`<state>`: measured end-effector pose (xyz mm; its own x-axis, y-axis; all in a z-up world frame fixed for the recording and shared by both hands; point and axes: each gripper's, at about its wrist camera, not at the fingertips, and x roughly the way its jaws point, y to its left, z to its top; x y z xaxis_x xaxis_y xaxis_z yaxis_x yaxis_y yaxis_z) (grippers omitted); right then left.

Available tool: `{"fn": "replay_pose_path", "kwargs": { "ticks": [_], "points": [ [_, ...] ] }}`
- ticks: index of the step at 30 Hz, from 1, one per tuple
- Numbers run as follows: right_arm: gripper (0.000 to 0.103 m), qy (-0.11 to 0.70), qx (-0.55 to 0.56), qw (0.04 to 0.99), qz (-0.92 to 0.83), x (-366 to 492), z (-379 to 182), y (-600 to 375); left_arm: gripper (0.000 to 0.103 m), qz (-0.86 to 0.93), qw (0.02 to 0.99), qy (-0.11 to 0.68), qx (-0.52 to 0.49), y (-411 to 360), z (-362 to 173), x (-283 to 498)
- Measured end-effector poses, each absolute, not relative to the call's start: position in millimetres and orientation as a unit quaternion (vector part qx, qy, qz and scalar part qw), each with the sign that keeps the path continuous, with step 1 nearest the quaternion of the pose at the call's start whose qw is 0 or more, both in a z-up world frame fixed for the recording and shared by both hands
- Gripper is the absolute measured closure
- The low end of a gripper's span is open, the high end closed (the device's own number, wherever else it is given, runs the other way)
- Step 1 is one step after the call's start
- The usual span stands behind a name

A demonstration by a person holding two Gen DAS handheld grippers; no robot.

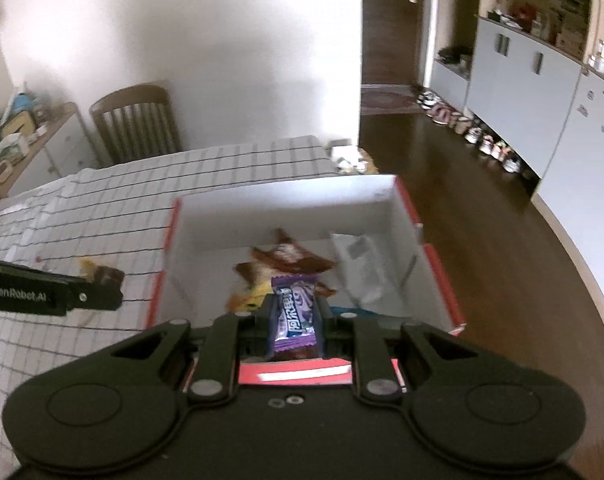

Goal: Organize snacks
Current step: 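Carry the dark snack and purple candy over the red box with both tools, then open both tools to drop the dark snack and purple candy in the box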

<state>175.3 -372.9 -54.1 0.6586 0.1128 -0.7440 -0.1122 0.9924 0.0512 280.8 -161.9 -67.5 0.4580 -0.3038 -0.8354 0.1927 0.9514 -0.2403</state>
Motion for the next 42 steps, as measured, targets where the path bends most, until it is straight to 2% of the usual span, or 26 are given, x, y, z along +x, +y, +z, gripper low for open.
{"fn": "replay_pose_path", "kwargs": {
  "ticks": [15, 23, 33, 37, 40, 42],
  "points": [
    [0.086, 0.446, -0.004, 0.894, 0.039, 220, -93, -416, 0.069, -0.1, 0.863, 0.495, 0.003, -216, -92, 353],
    [0.086, 0.477, -0.007, 0.877, 0.046, 237, -115, -423, 0.069, -0.085, 0.852, 0.516, 0.007, -218, -109, 367],
    [0.076, 0.499, -0.005, 0.864, 0.065, 238, -126, -427, 0.069, -0.083, 0.843, 0.532, -0.005, -216, -126, 352],
    [0.068, 0.499, -0.009, 0.863, 0.075, 233, -122, -426, 0.068, -0.088, 0.841, 0.533, -0.015, -212, -125, 342],
    [0.065, 0.496, -0.009, 0.865, 0.08, 230, -115, -426, 0.063, -0.092, 0.842, 0.531, -0.022, -211, -122, 333],
    [0.063, 0.493, -0.009, 0.866, 0.083, 227, -111, -426, 0.056, -0.093, 0.846, 0.525, -0.021, -209, -116, 327]
  ]
}}
